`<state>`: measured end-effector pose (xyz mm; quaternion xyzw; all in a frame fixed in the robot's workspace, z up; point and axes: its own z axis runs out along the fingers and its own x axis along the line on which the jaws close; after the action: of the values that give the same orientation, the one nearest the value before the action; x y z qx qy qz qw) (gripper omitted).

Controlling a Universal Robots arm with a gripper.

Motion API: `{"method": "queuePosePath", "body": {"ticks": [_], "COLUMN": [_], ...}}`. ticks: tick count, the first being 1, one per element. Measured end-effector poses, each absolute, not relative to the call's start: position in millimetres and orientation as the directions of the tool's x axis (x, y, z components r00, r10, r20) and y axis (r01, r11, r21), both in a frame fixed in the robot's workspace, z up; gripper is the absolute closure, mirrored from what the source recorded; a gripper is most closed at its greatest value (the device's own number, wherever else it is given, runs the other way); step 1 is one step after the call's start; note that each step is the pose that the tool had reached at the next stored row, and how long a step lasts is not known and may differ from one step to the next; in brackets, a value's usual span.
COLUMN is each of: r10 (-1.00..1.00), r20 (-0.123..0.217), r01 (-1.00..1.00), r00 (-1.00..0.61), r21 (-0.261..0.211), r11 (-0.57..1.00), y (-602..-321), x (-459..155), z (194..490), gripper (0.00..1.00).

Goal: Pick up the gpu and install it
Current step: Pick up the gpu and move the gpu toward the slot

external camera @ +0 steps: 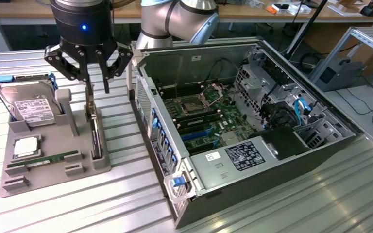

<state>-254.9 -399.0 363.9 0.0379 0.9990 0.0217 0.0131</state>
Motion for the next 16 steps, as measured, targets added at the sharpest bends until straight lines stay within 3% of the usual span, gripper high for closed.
{"method": "queuePosePath", "body": {"ticks": [16], "r10": [0.076], "r20": [-0.024], "r01": [0.075], "r00": [-0.997], "r21": [0.044], "r11": [0.996], "y": [-399.0], "x": [-254.9], "z": [355.4], "gripper": [0.64]}}
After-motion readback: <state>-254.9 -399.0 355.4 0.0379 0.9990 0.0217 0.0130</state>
